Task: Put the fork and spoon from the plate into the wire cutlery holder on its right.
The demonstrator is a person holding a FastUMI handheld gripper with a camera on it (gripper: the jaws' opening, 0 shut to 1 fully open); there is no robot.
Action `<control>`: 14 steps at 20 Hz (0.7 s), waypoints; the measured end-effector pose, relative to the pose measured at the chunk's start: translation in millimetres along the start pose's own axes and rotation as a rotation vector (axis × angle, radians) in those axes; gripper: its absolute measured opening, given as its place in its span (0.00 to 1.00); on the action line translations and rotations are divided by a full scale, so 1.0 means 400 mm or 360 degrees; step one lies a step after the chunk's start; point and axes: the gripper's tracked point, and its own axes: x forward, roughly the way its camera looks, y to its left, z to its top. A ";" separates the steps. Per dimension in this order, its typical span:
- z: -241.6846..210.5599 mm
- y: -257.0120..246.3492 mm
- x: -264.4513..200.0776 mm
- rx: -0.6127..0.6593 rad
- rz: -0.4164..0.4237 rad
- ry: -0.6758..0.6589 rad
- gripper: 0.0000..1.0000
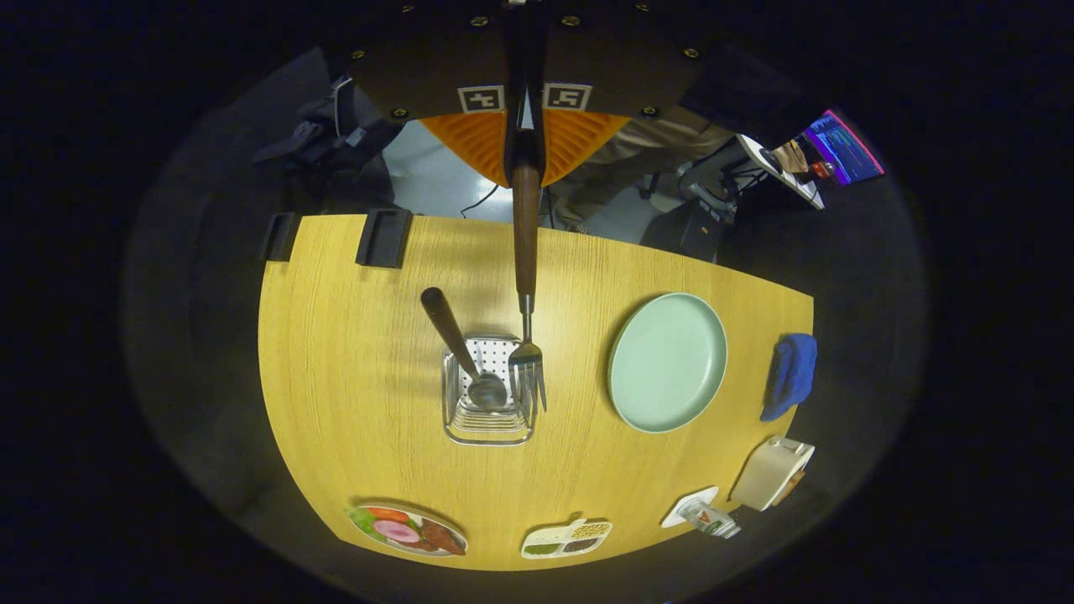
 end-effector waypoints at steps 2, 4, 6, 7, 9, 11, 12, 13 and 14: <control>0.000 -0.010 0.003 0.0019 0.0000 0.0013 0.03; 0.009 -0.010 0.008 0.0034 0.0012 0.0035 0.03; 0.019 -0.012 0.016 0.0044 0.0013 0.0064 0.02; 0.026 -0.013 0.019 0.0045 0.0011 0.0080 0.02; 0.045 -0.014 0.025 0.0065 0.0021 0.0122 0.02; 0.058 -0.018 0.036 0.0083 0.0026 0.0181 0.02; 0.060 -0.022 0.041 0.0091 0.0023 0.0216 0.02; 0.065 -0.027 0.047 0.0101 0.0021 0.0254 0.02; 0.069 -0.029 0.052 0.0112 0.0021 0.0283 0.02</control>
